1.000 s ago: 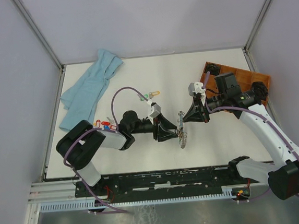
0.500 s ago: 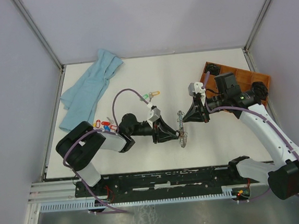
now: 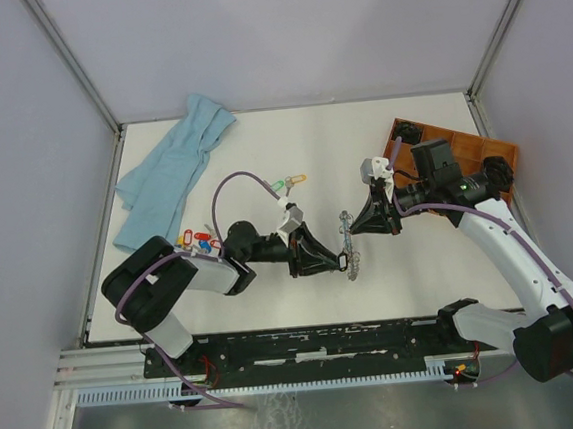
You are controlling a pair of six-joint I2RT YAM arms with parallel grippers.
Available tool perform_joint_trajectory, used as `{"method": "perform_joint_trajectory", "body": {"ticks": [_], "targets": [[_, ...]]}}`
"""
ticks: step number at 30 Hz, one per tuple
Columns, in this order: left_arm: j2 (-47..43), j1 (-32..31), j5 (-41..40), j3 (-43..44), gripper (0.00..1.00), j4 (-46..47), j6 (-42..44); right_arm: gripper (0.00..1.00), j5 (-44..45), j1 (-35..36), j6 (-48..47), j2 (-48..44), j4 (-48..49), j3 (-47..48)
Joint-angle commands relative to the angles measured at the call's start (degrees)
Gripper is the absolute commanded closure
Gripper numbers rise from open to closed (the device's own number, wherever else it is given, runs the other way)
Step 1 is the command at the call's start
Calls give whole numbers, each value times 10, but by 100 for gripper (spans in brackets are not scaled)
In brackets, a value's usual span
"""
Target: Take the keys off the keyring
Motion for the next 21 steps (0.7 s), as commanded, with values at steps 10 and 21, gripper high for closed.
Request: {"method": "perform_joint_trajectory", "body": {"ticks": [10,21], "targets": [[2,-20,-49,17,59,-30,-10,93,-32,4,-7,0,10,30],[-13,-33,-76,9,64,-30,-29,92,-32,4,-7,1,11,28]]}}
